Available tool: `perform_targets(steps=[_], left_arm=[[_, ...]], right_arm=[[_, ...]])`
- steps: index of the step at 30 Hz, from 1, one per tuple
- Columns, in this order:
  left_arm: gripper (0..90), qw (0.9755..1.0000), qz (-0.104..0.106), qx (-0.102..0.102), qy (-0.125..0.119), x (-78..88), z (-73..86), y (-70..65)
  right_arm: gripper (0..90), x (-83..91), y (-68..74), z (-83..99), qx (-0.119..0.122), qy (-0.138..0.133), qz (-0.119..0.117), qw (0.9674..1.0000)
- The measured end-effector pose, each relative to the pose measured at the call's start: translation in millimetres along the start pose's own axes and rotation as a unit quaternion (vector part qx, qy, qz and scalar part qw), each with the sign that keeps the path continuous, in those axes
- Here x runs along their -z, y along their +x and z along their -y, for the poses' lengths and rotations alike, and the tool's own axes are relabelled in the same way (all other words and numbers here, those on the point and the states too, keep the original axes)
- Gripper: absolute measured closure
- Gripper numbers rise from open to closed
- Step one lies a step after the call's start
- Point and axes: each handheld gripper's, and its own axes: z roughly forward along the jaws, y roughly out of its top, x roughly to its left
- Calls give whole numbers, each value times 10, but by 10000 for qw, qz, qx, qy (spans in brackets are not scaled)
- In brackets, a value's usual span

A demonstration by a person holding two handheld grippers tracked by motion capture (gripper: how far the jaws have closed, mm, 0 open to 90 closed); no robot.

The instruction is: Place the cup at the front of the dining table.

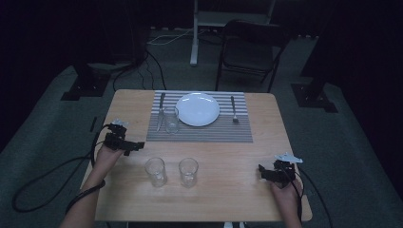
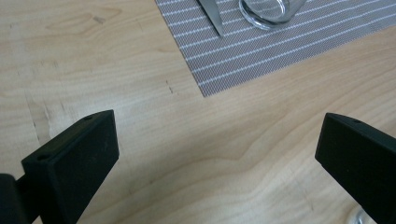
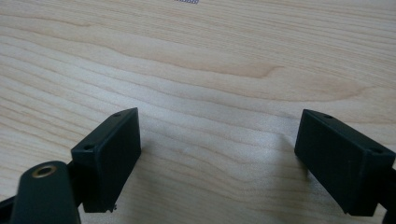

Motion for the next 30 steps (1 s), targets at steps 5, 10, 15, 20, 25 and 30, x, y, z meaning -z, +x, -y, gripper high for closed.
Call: perform_targets(steps=[5, 10, 15, 20, 25, 30], left_arm=[[0, 10000, -4, -5, -14, 50, 90, 10], [0, 10000, -10, 62, -16, 95, 253, 54], [0, 10000, -55, 58, -49, 133, 410, 91], [0, 9999, -97, 87, -84, 181, 566, 121], [0, 9995, 14, 202, -239, 232, 745, 164], [0, 9992, 34, 190, -358, 259, 919, 169]], right_arm=[[142, 0, 0, 0, 0, 1, 0, 10000], [142, 0, 0, 0, 0, 0, 1, 10000], [142, 0, 0, 0, 0, 1, 1, 10000], [142, 0, 0, 0, 1, 1, 0, 10000], [142, 0, 0, 0, 0, 1, 1, 10000], [141, 0, 0, 0, -1, 1, 1, 10000]])
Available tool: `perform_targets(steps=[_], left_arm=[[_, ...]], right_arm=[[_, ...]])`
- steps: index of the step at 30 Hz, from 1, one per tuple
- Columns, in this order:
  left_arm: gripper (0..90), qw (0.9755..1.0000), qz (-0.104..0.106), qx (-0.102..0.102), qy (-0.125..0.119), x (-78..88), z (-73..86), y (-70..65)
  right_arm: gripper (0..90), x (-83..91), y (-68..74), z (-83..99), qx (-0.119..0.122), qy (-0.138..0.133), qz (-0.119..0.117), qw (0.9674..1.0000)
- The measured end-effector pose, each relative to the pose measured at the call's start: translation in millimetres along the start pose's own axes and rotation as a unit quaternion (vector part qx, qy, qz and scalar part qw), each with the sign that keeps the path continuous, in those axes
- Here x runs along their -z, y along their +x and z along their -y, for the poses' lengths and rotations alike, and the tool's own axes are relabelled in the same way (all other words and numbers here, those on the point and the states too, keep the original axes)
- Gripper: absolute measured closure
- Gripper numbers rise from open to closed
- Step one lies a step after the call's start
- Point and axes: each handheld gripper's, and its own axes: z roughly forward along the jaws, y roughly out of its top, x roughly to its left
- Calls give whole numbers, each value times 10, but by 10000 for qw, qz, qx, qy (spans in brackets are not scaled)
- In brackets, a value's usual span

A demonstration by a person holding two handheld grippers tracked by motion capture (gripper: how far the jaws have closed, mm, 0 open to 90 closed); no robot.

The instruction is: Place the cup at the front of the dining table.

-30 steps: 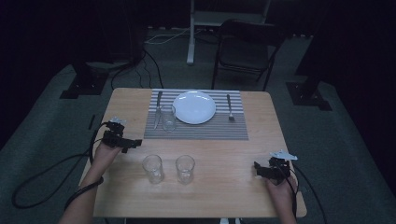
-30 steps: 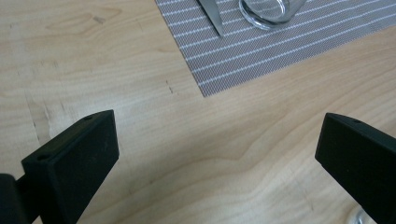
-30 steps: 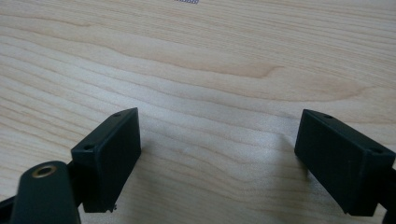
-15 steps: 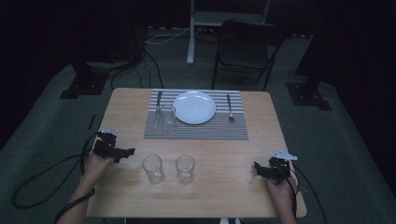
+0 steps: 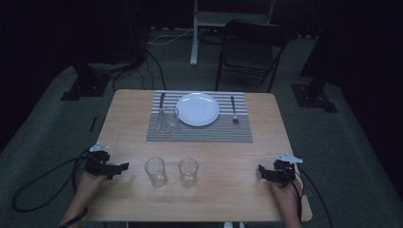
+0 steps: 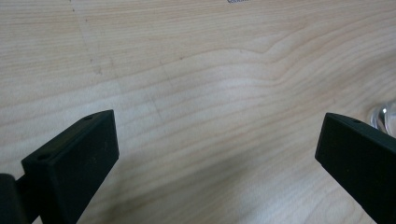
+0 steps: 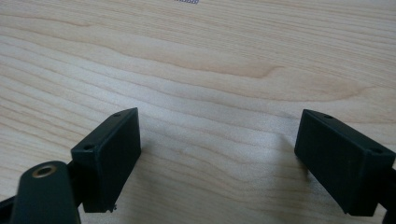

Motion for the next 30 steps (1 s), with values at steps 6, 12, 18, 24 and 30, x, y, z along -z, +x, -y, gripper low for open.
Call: perform_targets(steps=[6, 12, 18, 24, 30], left_arm=[[0, 9998, -115, -51, -135, 26, 178, -10], [0, 9985, -299, -49, -454, 92, 358, -3], [0, 9948, -627, -207, -772, 140, 473, -73], [0, 9913, -853, -126, -999, 202, 548, -127], [0, 9856, -1184, 142, -1197, 262, 659, -171]], right_arm=[[142, 1, 1, 0, -3, 2, 1, 10000], [142, 3, 5, 1, -20, 3, 13, 10000], [141, 3, 5, 1, -21, 3, 14, 10000], [142, 3, 4, 1, -21, 3, 12, 10000], [141, 2, 4, 1, -21, 4, 12, 10000]])
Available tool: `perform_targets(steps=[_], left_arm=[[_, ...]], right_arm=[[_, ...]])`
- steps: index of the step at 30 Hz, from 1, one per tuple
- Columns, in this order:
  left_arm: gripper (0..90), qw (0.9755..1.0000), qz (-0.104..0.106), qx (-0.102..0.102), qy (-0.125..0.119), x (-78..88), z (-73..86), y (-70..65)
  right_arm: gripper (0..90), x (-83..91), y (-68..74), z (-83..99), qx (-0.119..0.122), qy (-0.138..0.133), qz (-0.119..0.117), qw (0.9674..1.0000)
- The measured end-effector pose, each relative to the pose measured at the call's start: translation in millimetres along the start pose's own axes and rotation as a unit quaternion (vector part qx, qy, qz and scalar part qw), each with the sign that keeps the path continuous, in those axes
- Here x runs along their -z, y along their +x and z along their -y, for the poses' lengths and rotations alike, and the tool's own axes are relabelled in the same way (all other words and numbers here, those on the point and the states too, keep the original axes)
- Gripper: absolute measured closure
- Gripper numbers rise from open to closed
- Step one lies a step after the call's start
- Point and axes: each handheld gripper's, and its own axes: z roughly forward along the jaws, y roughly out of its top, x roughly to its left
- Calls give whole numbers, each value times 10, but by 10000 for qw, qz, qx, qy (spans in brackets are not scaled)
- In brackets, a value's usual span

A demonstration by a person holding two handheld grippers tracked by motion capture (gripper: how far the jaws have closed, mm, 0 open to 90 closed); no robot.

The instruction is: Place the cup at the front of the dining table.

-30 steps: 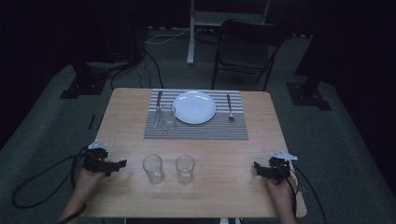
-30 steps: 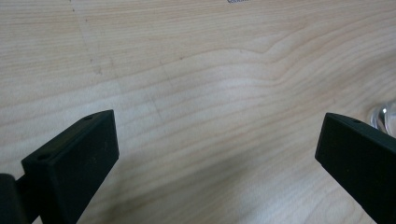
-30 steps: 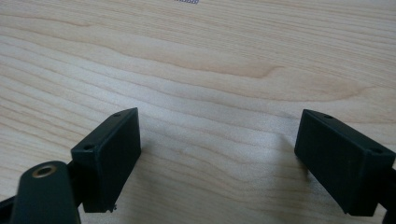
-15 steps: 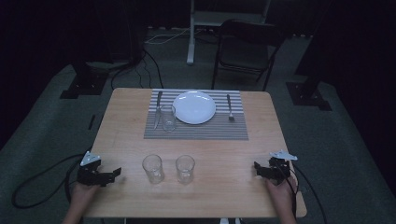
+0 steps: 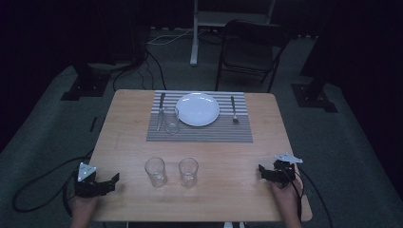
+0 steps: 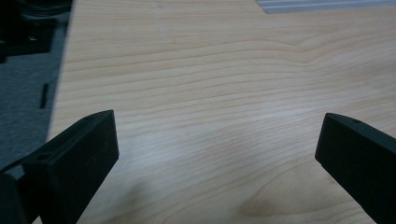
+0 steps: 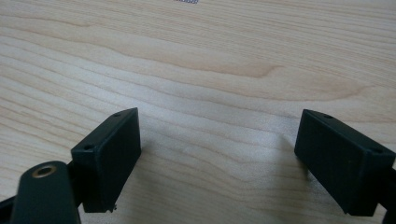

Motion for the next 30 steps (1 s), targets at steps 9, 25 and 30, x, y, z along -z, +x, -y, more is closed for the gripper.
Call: perform_targets(steps=[9, 25, 30], left_arm=[[0, 9994, -185, 223, -191, 97, 67, -5], [0, 9977, -304, 461, -388, 121, 84, 95], [0, 9983, -137, 448, -358, 113, 80, 98]], right_arm=[[141, 0, 0, 0, -3, 0, -2, 10000], [141, -1, -2, 0, -1, -2, -3, 10000], [141, -1, -2, 0, -6, -1, -3, 10000]])
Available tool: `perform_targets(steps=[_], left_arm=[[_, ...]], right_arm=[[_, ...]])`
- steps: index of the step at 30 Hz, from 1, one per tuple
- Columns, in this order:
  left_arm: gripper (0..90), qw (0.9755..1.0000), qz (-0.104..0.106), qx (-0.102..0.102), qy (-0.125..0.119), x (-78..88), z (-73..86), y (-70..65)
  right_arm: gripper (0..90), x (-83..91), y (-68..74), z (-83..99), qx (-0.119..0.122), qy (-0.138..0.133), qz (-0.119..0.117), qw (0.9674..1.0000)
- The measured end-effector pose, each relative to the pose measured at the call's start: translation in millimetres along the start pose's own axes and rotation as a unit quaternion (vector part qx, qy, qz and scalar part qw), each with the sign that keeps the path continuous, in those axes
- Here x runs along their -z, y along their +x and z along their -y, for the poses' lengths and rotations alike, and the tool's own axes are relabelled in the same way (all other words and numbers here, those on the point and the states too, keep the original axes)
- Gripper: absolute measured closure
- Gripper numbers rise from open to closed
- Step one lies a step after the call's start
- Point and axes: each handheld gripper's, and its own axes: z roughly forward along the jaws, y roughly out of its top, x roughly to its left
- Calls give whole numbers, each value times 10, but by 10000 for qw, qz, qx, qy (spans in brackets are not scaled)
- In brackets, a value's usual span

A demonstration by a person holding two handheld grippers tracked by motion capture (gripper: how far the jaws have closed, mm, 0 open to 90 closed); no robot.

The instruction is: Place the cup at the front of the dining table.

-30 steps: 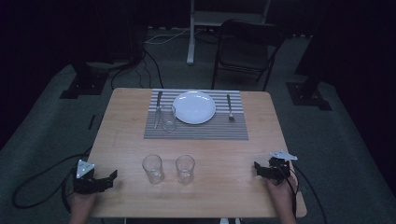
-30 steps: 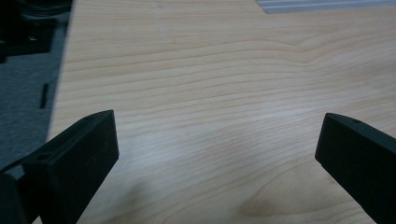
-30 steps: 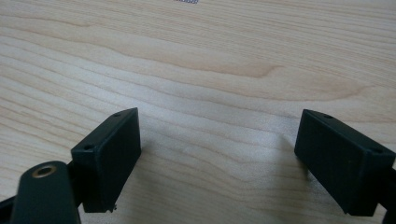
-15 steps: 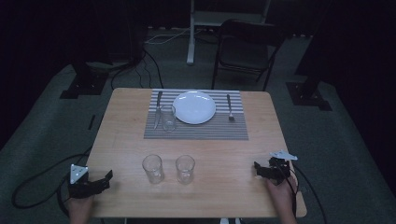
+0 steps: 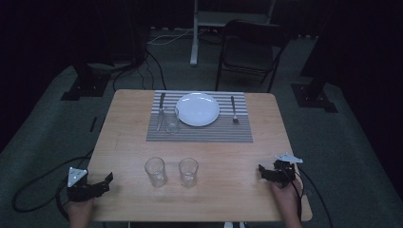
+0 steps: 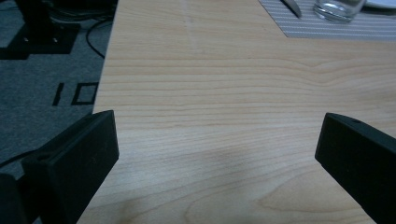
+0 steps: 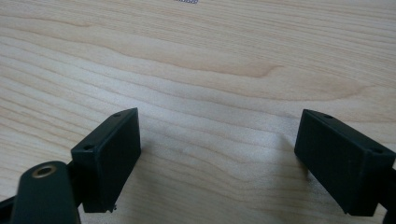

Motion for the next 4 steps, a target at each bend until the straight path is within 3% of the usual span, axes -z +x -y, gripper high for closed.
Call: perform_targets(steps=[4], left_arm=[[1, 10000, 25, 16, 25, -3, -3, 11]], right_arm=[[141, 0, 0, -1, 3, 1, -1, 10000]])
